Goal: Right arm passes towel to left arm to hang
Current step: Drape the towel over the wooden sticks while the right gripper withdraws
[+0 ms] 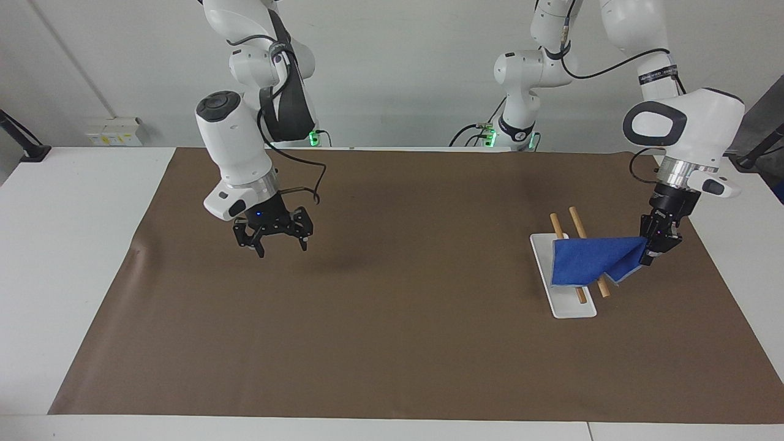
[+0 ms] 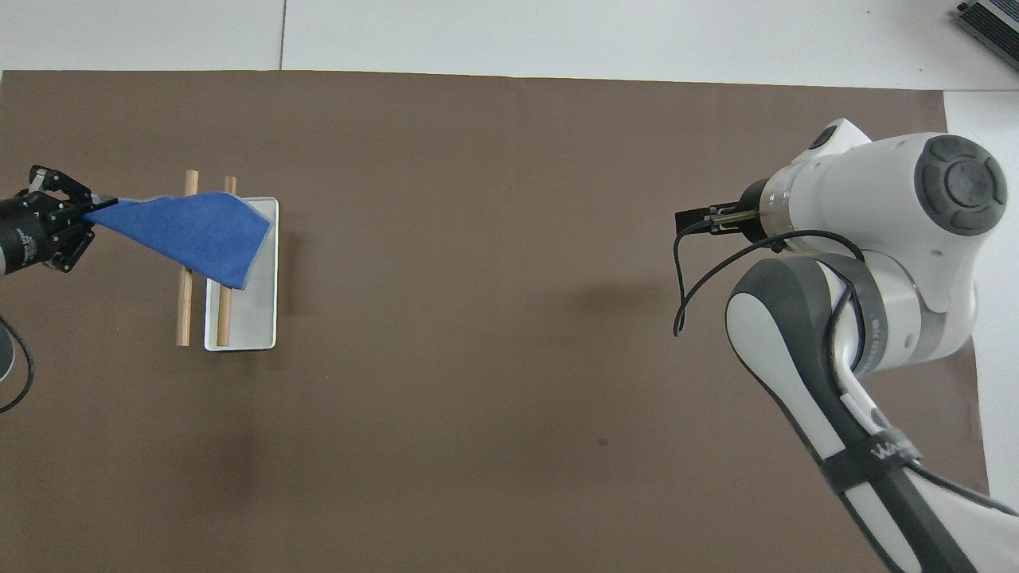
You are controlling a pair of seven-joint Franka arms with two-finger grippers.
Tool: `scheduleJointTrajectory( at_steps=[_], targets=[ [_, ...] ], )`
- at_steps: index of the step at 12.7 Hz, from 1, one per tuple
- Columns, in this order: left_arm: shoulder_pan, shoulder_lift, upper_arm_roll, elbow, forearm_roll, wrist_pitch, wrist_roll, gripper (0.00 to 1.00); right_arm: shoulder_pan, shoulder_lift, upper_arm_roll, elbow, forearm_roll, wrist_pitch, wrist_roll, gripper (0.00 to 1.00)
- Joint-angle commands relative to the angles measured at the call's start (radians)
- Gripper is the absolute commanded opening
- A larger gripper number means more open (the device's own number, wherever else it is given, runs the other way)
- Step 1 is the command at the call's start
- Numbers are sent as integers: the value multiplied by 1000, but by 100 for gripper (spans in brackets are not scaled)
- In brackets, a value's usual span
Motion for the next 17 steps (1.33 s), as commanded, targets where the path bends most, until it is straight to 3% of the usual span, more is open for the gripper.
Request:
scheduleJointTrajectory(
  at_steps=[1,8,11,12,13,14,15,17],
  targets=[
    [4,-21,-2,-61,-18,-1,70,0,-5,-65,4,5,-38,-82,79,100],
    [4,-61,0,-185,-18,22,268,0,-13,-191,1,11,-38,-244,214,100],
    [3,-61,0,-194,-18,32,288,0,-20,-197,-1,97,-38,-379,225,100],
    [3,-61,0,-194,-18,30,288,20,-36,-199,-1,124,-38,-422,225,100],
    [3,-59,0,-190,-18,30,288,48,-50,-200,-1,153,-38,-464,223,100],
    [3,-58,0,-185,-18,28,286,61,-56,-200,-2,176,-38,-496,223,100],
    [1,-56,0,-184,-18,30,288,71,-63,-202,-4,196,-38,-519,223,100],
    [3,-47,0,-162,-16,30,286,75,-70,-214,-8,207,-35,-535,222,100]
  ],
)
